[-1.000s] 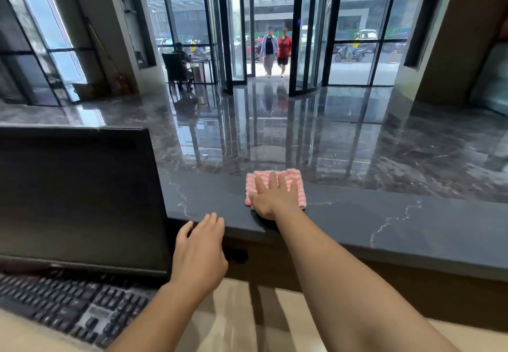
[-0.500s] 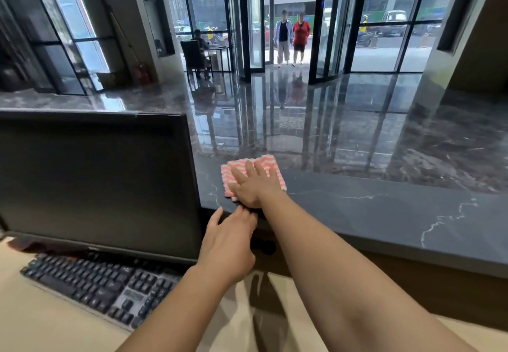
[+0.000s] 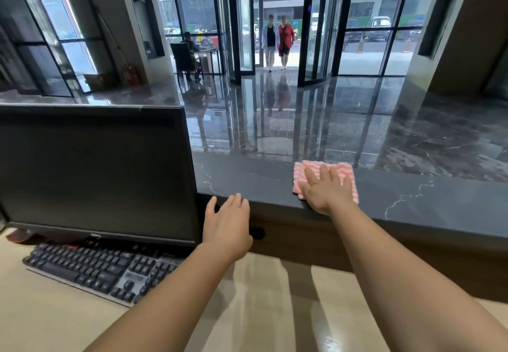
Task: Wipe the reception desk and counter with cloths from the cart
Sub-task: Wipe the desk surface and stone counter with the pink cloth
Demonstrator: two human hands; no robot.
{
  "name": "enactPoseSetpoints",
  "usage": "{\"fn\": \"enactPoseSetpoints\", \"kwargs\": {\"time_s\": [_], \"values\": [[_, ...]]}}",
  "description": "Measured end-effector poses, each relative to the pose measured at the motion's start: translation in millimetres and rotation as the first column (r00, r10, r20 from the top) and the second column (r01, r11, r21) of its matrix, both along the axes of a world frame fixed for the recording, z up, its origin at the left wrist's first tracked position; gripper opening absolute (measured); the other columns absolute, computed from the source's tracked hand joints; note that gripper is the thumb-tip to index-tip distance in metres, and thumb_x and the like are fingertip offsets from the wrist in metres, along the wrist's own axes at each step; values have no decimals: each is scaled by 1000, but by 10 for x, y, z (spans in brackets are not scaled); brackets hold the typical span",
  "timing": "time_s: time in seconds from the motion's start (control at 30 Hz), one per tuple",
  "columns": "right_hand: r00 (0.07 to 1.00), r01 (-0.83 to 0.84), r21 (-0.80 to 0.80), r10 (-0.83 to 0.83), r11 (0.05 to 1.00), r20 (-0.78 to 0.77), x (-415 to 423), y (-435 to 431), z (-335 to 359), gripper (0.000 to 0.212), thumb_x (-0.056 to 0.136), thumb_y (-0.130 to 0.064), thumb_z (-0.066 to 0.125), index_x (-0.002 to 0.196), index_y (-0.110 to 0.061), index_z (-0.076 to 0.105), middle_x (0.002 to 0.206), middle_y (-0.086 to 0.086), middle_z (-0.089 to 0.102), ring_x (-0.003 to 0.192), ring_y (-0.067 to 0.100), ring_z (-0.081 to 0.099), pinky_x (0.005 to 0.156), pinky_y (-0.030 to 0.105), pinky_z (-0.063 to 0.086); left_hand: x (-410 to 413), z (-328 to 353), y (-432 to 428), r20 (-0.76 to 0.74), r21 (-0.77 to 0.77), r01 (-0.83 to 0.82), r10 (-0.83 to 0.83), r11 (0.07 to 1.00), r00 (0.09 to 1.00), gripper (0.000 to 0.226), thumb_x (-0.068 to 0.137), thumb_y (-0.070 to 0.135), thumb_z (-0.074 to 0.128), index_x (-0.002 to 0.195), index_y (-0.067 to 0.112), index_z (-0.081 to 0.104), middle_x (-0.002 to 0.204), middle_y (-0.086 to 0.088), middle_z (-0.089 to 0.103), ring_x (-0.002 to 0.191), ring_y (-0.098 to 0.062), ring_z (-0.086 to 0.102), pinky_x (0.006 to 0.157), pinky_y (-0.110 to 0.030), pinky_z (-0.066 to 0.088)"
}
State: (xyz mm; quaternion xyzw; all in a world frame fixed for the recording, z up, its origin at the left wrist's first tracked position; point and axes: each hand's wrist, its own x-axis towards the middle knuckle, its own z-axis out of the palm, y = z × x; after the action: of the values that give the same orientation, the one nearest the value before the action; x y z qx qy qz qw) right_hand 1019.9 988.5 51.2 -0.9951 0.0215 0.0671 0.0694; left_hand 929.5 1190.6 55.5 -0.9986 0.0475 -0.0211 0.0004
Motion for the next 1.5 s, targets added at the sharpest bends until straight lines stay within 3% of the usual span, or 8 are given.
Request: {"fn": "enactPoseSetpoints", "kwargs": {"time_s": [0.17, 0.33, 0.43, 0.6, 0.77, 0.97, 1.2, 1.5], "values": [[997, 70, 13, -71, 997, 11, -71, 288, -9, 58, 103, -45, 13, 156, -30, -6, 162, 8, -15, 148, 32, -16, 117, 57, -8, -127, -46, 170, 3, -99, -14, 15, 995, 1000, 67, 95, 16, 48, 153, 20, 16, 161, -2, 13, 148, -14, 11, 120, -42, 3], [997, -80, 3, 80, 997, 15, -115, 976, 10, 62, 103, -47, 18, 155, -28, -9, 162, 9, -17, 148, 34, -18, 116, 59, -10, -167, -101, 385, -13, -207, -27, 25, 978, 1000, 69, 93, 10, 47, 154, 21, 15, 161, 0, 14, 148, -12, 12, 119, -36, 13], [973, -232, 5, 232, 973, -2, -160, 1423, 15, 63, 103, -46, 20, 155, -28, -10, 162, 9, -17, 148, 33, -17, 116, 58, -11, -181, -107, 479, 3, -230, -35, 37, 973, 999, 70, 90, 9, 47, 153, 21, 18, 157, 0, 25, 142, -14, 26, 112, -31, 26], [914, -405, -9, 405, 914, 8, -146, 1700, -15, 62, 104, -44, 26, 156, -32, -5, 162, 6, -16, 149, 29, -16, 116, 55, -10, -199, -93, 560, -7, -281, -86, 88, 956, 996, 65, 84, 7, 49, 144, 22, 29, 133, 3, 47, 110, -20, 54, 87, -31, 43], [867, -479, -87, 486, 874, 107, -108, 1367, -126, 73, 100, -28, 46, 154, -39, -1, 164, 1, -8, 150, 26, -9, 119, 50, -1, -156, -8, 274, 9, -322, -17, 21, 947, 1000, 64, 89, 5, 50, 147, 13, 26, 150, -6, 34, 129, -23, 43, 101, -34, 40], [862, -471, -123, 485, 874, 146, -239, 645, -110, 67, 101, -29, 43, 154, -39, 3, 164, 1, -3, 151, 25, -4, 120, 48, 3, -131, -29, -315, -55, -388, 41, -68, 921, 996, 55, 87, 5, 51, 140, 12, 35, 147, -7, 36, 114, -29, 54, 94, -39, 46], [880, -420, -145, 441, 896, 175, -464, -258, -144, 67, 102, -31, 44, 154, -40, 3, 164, -1, -3, 151, 24, -4, 121, 46, 2, -287, -69, -1205, -39, -369, 68, -89, 927, 995, 56, 87, 5, 57, 140, 12, 39, 144, -8, 38, 116, -26, 53, 95, -38, 48], [918, -327, -129, 347, 936, 194, -732, -1208, -172, 60, 104, -36, 38, 153, -44, 4, 164, -5, -2, 151, 20, -3, 122, 43, 2, -429, -99, -2060, -17, -300, 203, -218, 932, 976, 78, 86, 12, 65, 151, 11, 22, 160, -9, 13, 144, -22, 25, 116, -35, 28]]}}
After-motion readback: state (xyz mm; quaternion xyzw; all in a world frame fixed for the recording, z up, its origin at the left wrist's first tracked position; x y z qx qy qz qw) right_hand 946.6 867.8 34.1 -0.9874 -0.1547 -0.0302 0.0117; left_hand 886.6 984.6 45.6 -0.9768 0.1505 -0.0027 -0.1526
